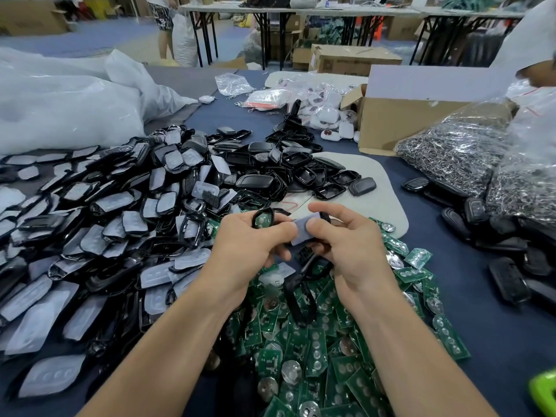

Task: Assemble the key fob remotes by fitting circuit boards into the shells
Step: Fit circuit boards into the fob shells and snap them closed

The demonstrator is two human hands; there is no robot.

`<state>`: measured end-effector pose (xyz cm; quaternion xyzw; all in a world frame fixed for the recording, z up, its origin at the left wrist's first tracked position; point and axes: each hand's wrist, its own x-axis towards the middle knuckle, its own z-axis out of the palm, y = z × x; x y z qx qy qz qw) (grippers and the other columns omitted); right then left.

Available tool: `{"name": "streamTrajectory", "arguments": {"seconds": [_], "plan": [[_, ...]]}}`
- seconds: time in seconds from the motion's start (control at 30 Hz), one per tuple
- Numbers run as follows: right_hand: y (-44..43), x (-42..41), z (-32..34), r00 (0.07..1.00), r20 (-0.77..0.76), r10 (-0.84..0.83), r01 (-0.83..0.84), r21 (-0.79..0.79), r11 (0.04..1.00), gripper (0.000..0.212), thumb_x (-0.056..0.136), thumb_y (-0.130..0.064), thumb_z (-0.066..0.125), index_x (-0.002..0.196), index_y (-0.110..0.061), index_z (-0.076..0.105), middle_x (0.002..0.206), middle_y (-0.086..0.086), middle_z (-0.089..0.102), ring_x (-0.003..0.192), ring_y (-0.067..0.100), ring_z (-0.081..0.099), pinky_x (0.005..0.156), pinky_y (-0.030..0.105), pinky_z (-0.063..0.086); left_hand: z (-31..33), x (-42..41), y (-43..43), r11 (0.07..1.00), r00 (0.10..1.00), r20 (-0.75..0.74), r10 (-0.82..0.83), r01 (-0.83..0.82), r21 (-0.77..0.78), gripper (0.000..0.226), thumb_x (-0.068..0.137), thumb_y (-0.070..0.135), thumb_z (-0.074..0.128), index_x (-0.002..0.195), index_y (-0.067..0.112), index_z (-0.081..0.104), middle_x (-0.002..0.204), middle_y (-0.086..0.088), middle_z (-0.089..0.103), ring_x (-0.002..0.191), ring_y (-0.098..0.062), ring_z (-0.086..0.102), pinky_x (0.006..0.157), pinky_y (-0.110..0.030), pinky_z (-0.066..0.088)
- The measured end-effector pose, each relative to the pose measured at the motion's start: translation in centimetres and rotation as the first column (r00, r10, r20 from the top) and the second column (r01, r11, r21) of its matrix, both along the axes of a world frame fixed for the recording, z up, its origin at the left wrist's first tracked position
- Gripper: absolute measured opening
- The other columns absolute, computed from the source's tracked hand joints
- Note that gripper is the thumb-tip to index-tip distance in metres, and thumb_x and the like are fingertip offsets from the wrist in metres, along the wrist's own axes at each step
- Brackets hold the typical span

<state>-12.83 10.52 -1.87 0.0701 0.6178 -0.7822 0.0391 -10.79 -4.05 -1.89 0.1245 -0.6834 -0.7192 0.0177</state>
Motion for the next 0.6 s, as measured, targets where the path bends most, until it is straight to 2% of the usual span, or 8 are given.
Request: {"name": "streamTrajectory", "arguments": {"seconds": [0.13, 0.23, 0.27, 0.33, 0.43, 0.53, 0.6], "plan": [[0.3, -0.3, 0.2, 0.997, 0.078, 0.007, 0.001, -0.099, 0.995, 0.026, 0.088, 0.007, 0.068, 0.094, -0.016, 0.079, 0.085, 0.014, 0.07, 0.057, 0.015, 0.058, 0.065, 0.033, 0.054, 0.2, 0.0, -0.3, 0.995, 0.996, -0.004, -0.094, 0.094, 0.026, 0.024, 0.08, -0.009, 0.079, 0.093, 0.011, 0.08, 0.068, -0.006, 0.073, 0.05, -0.012, 0.062, 0.041, -0.017, 0.037], [0.7, -0.6, 0.1, 0.988, 0.121, 0.096, -0.071, -0.196, 0.978, 0.027, 0.092, 0.005, 0.065, 0.1, -0.017, 0.078, 0.088, 0.008, 0.073, 0.067, 0.015, 0.063, 0.062, 0.026, 0.054, 0.3, -0.1, -0.8, 0.994, 0.995, 0.023, -0.094, 0.093, 0.059, 0.029, 0.081, -0.011, 0.076, 0.099, 0.012, 0.08, 0.073, -0.007, 0.074, 0.052, -0.012, 0.063, 0.041, -0.017, 0.036], [0.8, -0.7, 0.0, 0.987, 0.113, 0.113, -0.09, -0.189, 0.978, 0.027, 0.092, 0.005, 0.065, 0.101, -0.017, 0.078, 0.087, 0.005, 0.073, 0.069, 0.014, 0.063, 0.062, 0.025, 0.053, 0.3, -0.1, -0.9, 0.993, 0.996, 0.035, -0.087, 0.084, 0.077, 0.027, 0.083, -0.01, 0.076, 0.098, 0.012, 0.079, 0.074, -0.008, 0.073, 0.053, -0.012, 0.064, 0.041, -0.017, 0.036], [0.7, -0.7, -0.2, 0.992, 0.066, 0.107, -0.102, -0.078, 0.992, 0.026, 0.092, 0.003, 0.068, 0.103, -0.018, 0.078, 0.079, 0.002, 0.072, 0.067, 0.014, 0.061, 0.063, 0.026, 0.052, 0.4, -0.1, -1.1, 0.991, 0.995, 0.058, -0.083, 0.076, 0.111, 0.023, 0.085, -0.006, 0.074, 0.099, 0.011, 0.079, 0.076, -0.009, 0.075, 0.056, -0.011, 0.067, 0.041, -0.017, 0.035], [0.4, -0.5, -0.4, 0.998, -0.008, 0.057, -0.057, 0.057, 0.997, 0.023, 0.09, 0.001, 0.072, 0.099, -0.019, 0.078, 0.065, -0.002, 0.068, 0.055, 0.012, 0.057, 0.057, 0.024, 0.05, 0.4, -0.1, -1.2, 0.99, 0.995, 0.065, -0.081, 0.072, 0.124, 0.02, 0.086, -0.004, 0.075, 0.102, 0.008, 0.078, 0.08, -0.01, 0.078, 0.059, -0.011, 0.071, 0.041, -0.016, 0.036], [0.3, -0.3, -0.5, 0.999, -0.04, 0.025, -0.021, 0.095, 0.995, 0.023, 0.087, 0.003, 0.074, 0.097, -0.018, 0.077, 0.061, -0.003, 0.067, 0.049, 0.01, 0.056, 0.052, 0.022, 0.05, 0.3, 0.1, -1.0, 0.998, 0.998, 0.036, -0.06, 0.058, 0.032, 0.02, 0.085, -0.005, 0.076, 0.1, 0.009, 0.079, 0.08, -0.013, 0.078, 0.059, -0.014, 0.071, 0.041, -0.017, 0.038], [0.2, -0.2, -0.5, 0.998, -0.059, 0.013, -0.006, 0.124, 0.992, 0.026, 0.085, 0.005, 0.074, 0.094, -0.019, 0.077, 0.059, -0.003, 0.066, 0.047, 0.009, 0.054, 0.051, 0.023, 0.05, 0.1, 0.1, -0.7, 0.997, 1.0, -0.015, -0.012, 0.011, -0.071, 0.022, 0.082, -0.006, 0.078, 0.092, 0.014, 0.081, 0.072, -0.014, 0.076, 0.054, -0.014, 0.069, 0.041, -0.018, 0.039]]}}
